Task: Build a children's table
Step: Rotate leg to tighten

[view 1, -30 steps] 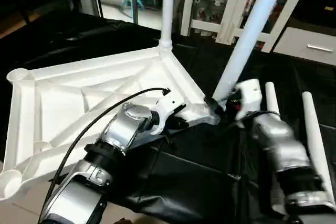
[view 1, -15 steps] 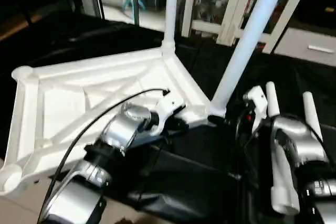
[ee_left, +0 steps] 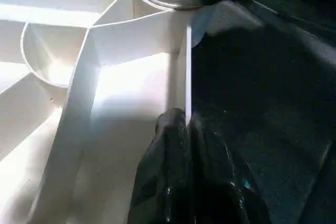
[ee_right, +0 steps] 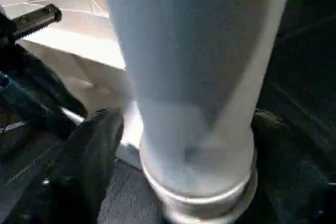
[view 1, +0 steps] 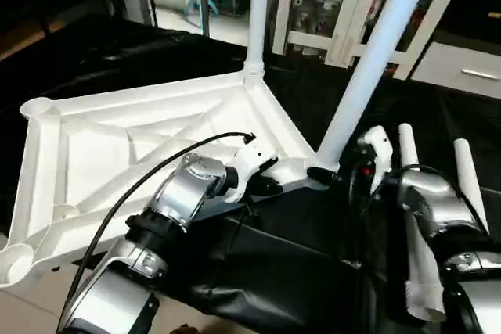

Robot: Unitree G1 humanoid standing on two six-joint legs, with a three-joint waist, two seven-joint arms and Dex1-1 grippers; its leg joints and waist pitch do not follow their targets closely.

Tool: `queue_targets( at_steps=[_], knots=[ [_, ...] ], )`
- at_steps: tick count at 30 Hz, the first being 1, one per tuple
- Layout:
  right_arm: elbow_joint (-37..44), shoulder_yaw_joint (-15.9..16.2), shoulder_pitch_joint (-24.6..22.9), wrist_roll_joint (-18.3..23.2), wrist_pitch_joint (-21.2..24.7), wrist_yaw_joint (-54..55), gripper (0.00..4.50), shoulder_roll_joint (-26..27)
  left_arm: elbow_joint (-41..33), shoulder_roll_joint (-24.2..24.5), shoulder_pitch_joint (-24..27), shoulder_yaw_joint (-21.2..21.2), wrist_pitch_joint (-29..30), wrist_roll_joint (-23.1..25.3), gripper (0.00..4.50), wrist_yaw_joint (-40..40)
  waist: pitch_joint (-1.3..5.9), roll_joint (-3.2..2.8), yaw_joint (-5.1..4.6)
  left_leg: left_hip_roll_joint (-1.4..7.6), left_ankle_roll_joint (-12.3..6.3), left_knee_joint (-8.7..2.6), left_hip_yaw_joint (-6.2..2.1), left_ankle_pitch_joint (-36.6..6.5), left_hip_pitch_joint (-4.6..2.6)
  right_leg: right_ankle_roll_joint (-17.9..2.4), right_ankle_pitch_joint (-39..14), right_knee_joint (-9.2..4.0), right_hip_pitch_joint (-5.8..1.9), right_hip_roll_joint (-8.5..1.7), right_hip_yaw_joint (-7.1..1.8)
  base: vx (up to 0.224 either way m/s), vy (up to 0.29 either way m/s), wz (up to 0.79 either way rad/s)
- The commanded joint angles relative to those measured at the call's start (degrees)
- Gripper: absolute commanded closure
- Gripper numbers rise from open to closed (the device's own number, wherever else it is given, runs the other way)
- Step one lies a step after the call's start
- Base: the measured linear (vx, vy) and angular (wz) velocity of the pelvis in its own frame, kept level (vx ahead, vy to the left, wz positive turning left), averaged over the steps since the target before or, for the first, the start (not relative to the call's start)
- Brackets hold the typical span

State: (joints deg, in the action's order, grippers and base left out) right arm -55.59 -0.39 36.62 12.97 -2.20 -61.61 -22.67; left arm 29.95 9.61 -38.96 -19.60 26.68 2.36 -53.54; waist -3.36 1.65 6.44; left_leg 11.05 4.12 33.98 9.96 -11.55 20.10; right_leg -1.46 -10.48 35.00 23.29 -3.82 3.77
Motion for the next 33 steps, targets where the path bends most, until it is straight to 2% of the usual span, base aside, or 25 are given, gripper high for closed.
queue_targets(
  at_steps=[1,3,5,7,12,22,23,24,25,27,29,31,33],
  knots=[
    [-0.9,-0.8,1.0,0.3,-0.8,-0.9,1.00,-0.1,0.5,-0.1,1.0,-1.1,1.2,-0.2,4.50,-0.8,4.25,0.27,0.01,2.35,-7.19,-3.24,-0.32,-3.2,-0.05,-18.0,-0.7,-2.88,-3.66,-4.64,-2.54,0.000,0.000,0.00],
    [-1.2,-0.8,1.1,0.3,-0.9,-1.3,1.08,-0.1,0.4,-0.1,1.0,-1.1,1.2,-0.2,4.50,-0.8,4.21,0.32,0.05,2.30,-7.32,-3.23,-0.29,-3.6,-0.01,-18.0,-1.4,-3.01,-3.71,-4.76,-2.53,0.000,0.000,0.00],
    [-2.6,-0.8,1.7,0.0,-1.6,-1.8,1.38,-0.1,0.6,0.0,0.8,-1.0,1.2,-0.2,4.50,-0.8,4.14,0.35,0.05,2.34,-7.01,-3.29,-0.27,-4.6,-0.07,-17.7,-3.5,-3.27,-3.66,-4.80,-2.49,0.000,0.000,0.00],
    [-3.2,-0.9,1.9,-0.1,-1.9,-1.9,1.43,-0.1,0.6,0.0,0.8,-1.0,1.3,-0.2,4.50,-0.8,4.09,0.30,0.06,2.36,-6.57,-3.35,-0.27,-5.2,-0.13,-17.5,-4.8,-3.37,-3.58,-4.77,-2.48,0.000,0.000,0.00],
    [-4.2,-1.3,2.3,-0.6,-2.6,-2.3,1.80,0.0,0.3,0.1,1.0,-1.0,1.5,-0.2,4.50,-0.7,4.25,0.27,0.08,2.37,-6.88,-3.25,-0.29,-4.1,-0.03,-17.8,-2.5,-3.01,-3.66,-4.74,-2.47,0.000,0.000,0.00],
    [-5.0,-1.2,1.6,-1.1,-3.4,-2.3,1.86,0.6,0.4,0.0,1.0,-1.0,1.6,-0.3,4.50,-0.7,4.17,0.36,0.08,2.38,-7.27,-3.24,-0.24,-4.3,-0.02,-17.7,-3.7,-3.17,-3.57,-4.74,-2.38,0.000,0.000,0.00],
    [-5.2,-1.5,1.3,-1.4,-3.3,-0.3,1.86,0.9,0.4,-0.1,0.9,-0.9,1.6,-0.3,4.50,-0.6,4.19,0.39,0.09,2.40,-7.23,-3.26,-0.24,-4.4,-0.08,-17.6,-3.9,-3.18,-3.57,-4.77,-2.38,0.000,0.000,0.00],
    [-6.1,-2.1,0.9,-2.2,-3.6,6.7,1.86,1.8,0.4,-0.2,0.9,-0.9,1.6,-0.3,4.50,-0.5,4.11,0.43,0.09,2.43,-6.95,-3.35,-0.28,-4.2,-0.09,-17.4,-4.4,-3.23,-3.46,-4.88,-2.44,0.000,0.000,0.00],
    [-6.1,-2.1,0.9,-2.2,-3.6,6.8,1.86,1.8,0.4,-0.2,0.9,-0.9,1.6,-0.3,4.50,-0.5,4.06,0.33,-0.16,2.40,-6.36,-3.48,-0.34,-4.8,-0.02,-17.1,-5.4,-3.29,-3.42,-4.90,-2.42,0.000,0.000,0.00],
    [-6.5,-2.8,0.4,-3.0,-3.8,13.9,1.87,3.0,0.4,-0.2,0.9,-0.8,1.6,-0.4,4.50,-0.4,3.96,0.43,-0.51,2.32,-5.46,-3.61,-0.32,-6.6,-0.20,-16.5,-7.9,-3.67,-3.35,-4.87,-2.42,0.000,0.000,0.00],
    [-6.0,-4.0,-0.5,-3.0,-2.8,22.2,1.87,5.1,0.4,-0.3,1.0,-0.7,1.6,-0.4,4.50,-0.2,3.71,0.37,-1.14,2.31,-3.96,-3.97,-0.47,-9.2,-0.15,-15.0,-12.2,-4.21,-3.30,-4.92,-2.39,0.000,0.000,0.00],
    [-4.5,-5.6,-1.4,-2.8,-1.2,31.5,1.87,7.8,0.6,-0.5,0.9,-0.6,1.6,-0.4,4.50,-0.1,3.59,0.22,-1.52,2.27,-2.71,-4.31,-0.69,-10.0,0.08,-13.4,-14.8,-4.45,-3.40,-4.97,-2.41,0.000,0.000,0.00],
    [-2.6,-7.0,-2.1,-2.5,0.3,37.9,1.87,10.2,0.8,-0.6,0.8,-0.5,1.5,-0.4,4.50,0.1,3.60,0.18,-1.89,2.26,-1.79,-4.49,-0.81,-10.7,-0.02,-12.1,-16.4,-4.66,-3.28,-4.98,-2.43,0.000,0.000,0.00]
  ],
)
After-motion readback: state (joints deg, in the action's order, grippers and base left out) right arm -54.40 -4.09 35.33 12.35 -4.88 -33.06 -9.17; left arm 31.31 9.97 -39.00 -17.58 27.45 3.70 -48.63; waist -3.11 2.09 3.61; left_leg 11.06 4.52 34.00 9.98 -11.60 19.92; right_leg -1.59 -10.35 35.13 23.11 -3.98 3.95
